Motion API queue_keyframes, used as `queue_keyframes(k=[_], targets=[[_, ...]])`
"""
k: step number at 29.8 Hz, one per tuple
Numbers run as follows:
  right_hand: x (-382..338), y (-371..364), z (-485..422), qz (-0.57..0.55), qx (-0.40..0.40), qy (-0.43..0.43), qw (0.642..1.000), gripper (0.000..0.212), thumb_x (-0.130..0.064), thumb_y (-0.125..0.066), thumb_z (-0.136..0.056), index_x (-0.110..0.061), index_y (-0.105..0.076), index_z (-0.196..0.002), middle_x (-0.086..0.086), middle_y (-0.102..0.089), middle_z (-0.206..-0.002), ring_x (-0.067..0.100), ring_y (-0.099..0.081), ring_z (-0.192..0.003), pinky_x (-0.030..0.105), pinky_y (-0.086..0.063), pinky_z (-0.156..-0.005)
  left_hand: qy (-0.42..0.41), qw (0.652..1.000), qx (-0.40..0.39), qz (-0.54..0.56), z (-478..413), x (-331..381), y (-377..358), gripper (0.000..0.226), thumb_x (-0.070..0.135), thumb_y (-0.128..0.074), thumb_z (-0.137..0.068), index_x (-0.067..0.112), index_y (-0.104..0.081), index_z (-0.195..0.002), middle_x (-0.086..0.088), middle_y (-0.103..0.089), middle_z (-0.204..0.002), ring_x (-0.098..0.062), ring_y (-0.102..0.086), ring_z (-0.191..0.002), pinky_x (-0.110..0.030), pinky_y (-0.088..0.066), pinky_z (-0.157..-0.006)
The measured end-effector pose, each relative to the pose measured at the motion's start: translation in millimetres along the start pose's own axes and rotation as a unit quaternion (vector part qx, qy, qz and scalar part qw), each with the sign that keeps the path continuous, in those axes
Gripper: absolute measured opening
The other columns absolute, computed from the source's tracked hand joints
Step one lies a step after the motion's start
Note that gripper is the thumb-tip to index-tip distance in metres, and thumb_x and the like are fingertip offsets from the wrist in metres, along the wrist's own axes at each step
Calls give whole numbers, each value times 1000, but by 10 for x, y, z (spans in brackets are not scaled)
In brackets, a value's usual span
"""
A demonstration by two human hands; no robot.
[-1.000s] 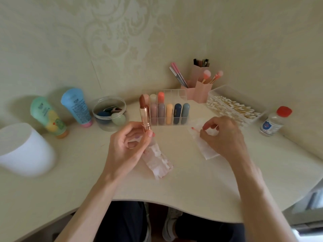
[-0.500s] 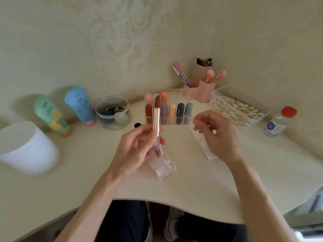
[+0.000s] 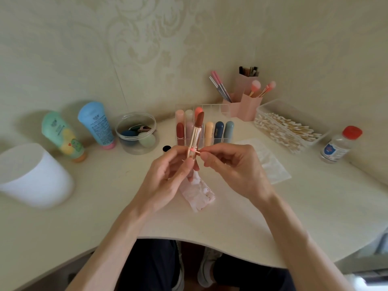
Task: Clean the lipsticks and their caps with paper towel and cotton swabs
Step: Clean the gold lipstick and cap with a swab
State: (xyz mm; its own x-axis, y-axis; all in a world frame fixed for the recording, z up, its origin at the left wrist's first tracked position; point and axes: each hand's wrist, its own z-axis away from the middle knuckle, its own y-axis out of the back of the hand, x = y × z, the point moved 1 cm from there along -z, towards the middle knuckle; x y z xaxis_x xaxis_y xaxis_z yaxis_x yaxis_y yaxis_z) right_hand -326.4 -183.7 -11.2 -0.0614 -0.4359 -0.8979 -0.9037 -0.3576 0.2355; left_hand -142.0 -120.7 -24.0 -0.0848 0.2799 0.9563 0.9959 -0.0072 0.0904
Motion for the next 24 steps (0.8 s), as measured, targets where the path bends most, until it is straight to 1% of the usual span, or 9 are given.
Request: queue_keyframes(k=[2,6,9,12,16,18,20,21,24], targets=[[1,-12,2,-3,-3,-6,1000,14,-11,-75,-96,-23,-81,-99,-4,-79,-83,33,-71,-77,58,-55,-73,-1,1000,1,-7,3,-10,10,41,49,-67,-94,15,-66,-118,1,-73,-95,-15,-68,-81,-25,-54,-77],[17,-11,14,-18,-18,-5,1000,11,-11,-72,-99,-10,-82,-102,4,-79,-86,37,-73,-81,65,-55,-76,-6,1000,2,-9,1,-21,16,21,21,-61,-100,10,-68,-116,-4,-76,-99,-16,-72,-84,-18,-51,-73],[24,-18,19,-18,-10,-10,1000,12,-12,-71,-99,-9,-82,-104,0,-79,-87,22,-75,-83,60,-58,-80,-7,1000,-7,-7,3,-33,22,20,13,-56,-103,7,-69,-117,-8,-76,-100,-23,-73,-85,-18,-50,-68],[49,-23,16,0,2,-11,1000,11,-12,-72,-99,-14,-82,-104,-11,-77,-82,10,-69,-76,49,-58,-74,-9,1000,-18,-18,5,-30,20,19,11,-52,-105,5,-68,-114,-9,-73,-92,-22,-68,-76,-16,-48,-70],[76,-36,22,8,15,-7,1000,13,-10,-72,-98,-10,-82,-106,-12,-77,-85,7,-66,-74,35,-54,-68,-4,999,-20,-29,16,-52,27,19,19,-47,-108,17,-66,-112,-3,-60,-80,-18,-55,-74,-23,-45,-69],[71,-60,22,15,15,3,1000,14,-8,-71,-99,-7,-82,-108,-14,-76,-85,4,-64,-73,25,-51,-67,-6,999,-14,-42,15,-60,25,20,34,-48,-108,24,-64,-112,-7,-54,-79,-27,-50,-73,-39,-43,-66],[69,-86,21,15,13,10,1000,14,-8,-71,-99,-7,-82,-108,-16,-74,-82,5,-63,-71,26,-50,-65,-12,998,-14,-54,15,-62,26,25,51,-51,-104,29,-61,-108,-11,-48,-79,-36,-44,-72,-51,-38,-64],[68,-96,24,11,11,10,1000,14,-8,-71,-99,-8,-82,-108,-18,-74,-81,4,-63,-71,27,-50,-65,-14,999,-12,-49,15,-61,29,26,54,-53,-102,29,-59,-108,-12,-48,-79,-36,-44,-73,-52,-38,-65],[58,-118,32,-4,8,12,1000,14,-6,-70,-99,-9,-81,-108,-24,-74,-82,1,-67,-73,15,-48,-70,4,1000,-4,-11,15,-93,39,31,44,-57,-102,18,-52,-118,-18,-59,-91,-35,-54,-83,-50,-47,-77]])
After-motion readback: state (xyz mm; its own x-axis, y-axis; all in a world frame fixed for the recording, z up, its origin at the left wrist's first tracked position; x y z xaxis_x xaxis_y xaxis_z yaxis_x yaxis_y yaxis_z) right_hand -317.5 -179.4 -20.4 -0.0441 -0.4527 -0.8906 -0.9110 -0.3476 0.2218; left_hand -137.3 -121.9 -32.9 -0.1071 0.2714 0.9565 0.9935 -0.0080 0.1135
